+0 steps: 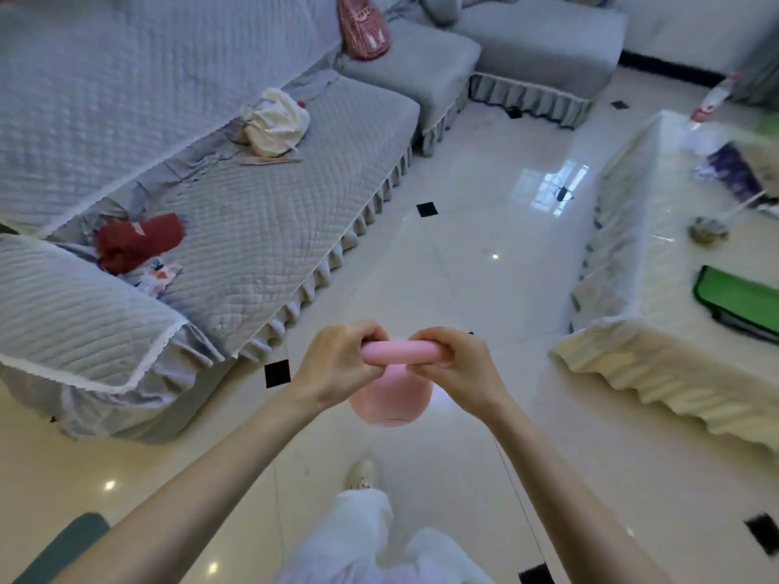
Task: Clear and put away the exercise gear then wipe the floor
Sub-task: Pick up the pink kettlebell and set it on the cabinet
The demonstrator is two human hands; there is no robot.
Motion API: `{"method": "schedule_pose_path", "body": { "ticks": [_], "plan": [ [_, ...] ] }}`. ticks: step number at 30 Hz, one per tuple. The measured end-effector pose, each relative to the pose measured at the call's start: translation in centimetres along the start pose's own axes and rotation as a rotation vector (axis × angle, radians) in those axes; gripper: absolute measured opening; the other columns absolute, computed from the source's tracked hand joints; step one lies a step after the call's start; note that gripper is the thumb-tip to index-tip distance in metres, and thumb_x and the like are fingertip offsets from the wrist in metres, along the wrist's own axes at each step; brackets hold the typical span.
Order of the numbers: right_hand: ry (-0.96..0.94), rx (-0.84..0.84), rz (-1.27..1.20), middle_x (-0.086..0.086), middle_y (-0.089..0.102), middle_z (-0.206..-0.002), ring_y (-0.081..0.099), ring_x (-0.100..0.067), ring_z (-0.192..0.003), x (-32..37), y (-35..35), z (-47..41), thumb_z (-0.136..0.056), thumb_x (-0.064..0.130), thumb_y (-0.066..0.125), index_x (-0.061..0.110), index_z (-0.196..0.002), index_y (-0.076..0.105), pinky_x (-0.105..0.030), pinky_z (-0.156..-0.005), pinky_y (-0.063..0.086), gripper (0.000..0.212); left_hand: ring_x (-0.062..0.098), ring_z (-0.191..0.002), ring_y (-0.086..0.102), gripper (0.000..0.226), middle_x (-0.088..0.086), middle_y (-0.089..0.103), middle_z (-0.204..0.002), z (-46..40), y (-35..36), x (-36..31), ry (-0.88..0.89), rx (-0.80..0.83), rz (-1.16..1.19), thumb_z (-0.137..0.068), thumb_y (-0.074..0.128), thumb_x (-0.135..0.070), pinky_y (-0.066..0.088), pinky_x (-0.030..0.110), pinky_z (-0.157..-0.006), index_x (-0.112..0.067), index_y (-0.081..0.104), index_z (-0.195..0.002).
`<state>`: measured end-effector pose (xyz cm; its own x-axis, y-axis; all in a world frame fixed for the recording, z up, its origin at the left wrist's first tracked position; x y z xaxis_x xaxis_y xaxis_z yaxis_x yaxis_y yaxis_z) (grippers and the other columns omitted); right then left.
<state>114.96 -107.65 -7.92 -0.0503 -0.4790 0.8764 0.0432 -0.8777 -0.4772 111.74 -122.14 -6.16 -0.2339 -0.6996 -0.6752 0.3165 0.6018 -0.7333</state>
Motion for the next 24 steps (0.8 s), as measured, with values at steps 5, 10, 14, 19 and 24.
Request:
{"method": "schedule_pose_path", "body": {
  "ticks": [5,10,14,19,24],
  "plan": [
    [0.064,-0.13,-0.022,0.006,0.068,-0.087,0.061,-0.008,-0.084,-0.3,-3.9,-3.8,-0.069,0.003,0.074,0.014,-0.092,0.07,-0.02,-0.074,0.046,0.025,0.014,-0.069,0.062,0.027,-0.01,0.065,-0.07,-7.4,0.6,-1.6,0.115,0.081,0.001,-0.057,0.058,-0.025,0.048,0.031,-0.063,-0.023,0.067,-0.082],
    [0.125,-0.205,-0.018,0.011,0.067,-0.086,0.062,-0.008,-0.084,-2.1,-7.9,-8.0,-0.069,0.006,0.074,0.02,-0.089,0.069,-0.021,-0.074,0.047,0.025,0.009,-0.066,0.06,0.018,-0.014,0.062,-0.067,-14.0,1.6,-3.6,0.182,0.125,0.017,-0.061,0.064,-0.019,0.043,0.018,-0.058,-0.025,0.066,-0.078],
    [0.168,-0.269,-0.039,0.01,0.068,-0.084,0.061,-0.006,-0.082,-4.6,-11.2,-10.8,-0.068,0.005,0.074,0.018,-0.089,0.07,-0.017,-0.072,0.046,0.026,0.005,-0.065,0.057,0.018,-0.016,0.06,-0.066,-19.4,3.7,-5.5,0.229,0.177,-0.01,-0.065,0.069,-0.012,0.038,0.012,-0.056,-0.023,0.066,-0.079],
    [0.231,-0.292,-0.054,0.01,0.068,-0.084,0.061,-0.001,-0.08,-8.9,-15.8,-15.2,-0.067,0.004,0.074,0.019,-0.089,0.071,-0.012,-0.07,0.044,0.027,0.005,-0.065,0.056,0.017,-0.017,0.059,-0.065,-26.6,7.4,-7.5,0.243,0.236,-0.031,-0.064,0.069,-0.016,0.038,0.013,-0.057,-0.025,0.067,-0.078],
    [0.288,-0.257,0.012,0.009,0.068,-0.086,0.061,-0.006,-0.083,-12.6,-21.4,-20.5,-0.066,0.006,0.074,0.018,-0.092,0.071,-0.01,-0.071,0.042,0.029,0.01,-0.064,0.059,0.018,-0.016,0.059,-0.063,-34.2,10.5,-10.3,0.226,0.264,-0.032,-0.06,0.059,-0.028,0.046,0.025,-0.059,-0.027,0.066,-0.076]
  ]
}}
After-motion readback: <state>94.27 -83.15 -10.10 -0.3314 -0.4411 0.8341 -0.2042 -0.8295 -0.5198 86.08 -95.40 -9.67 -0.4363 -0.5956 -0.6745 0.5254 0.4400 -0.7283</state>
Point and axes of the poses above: each hand's wrist, its own z-axis away from the middle knuckle, its own y-axis out of the palm, x = y × z, the point moved 10 cm from there along -z, towards the middle knuckle
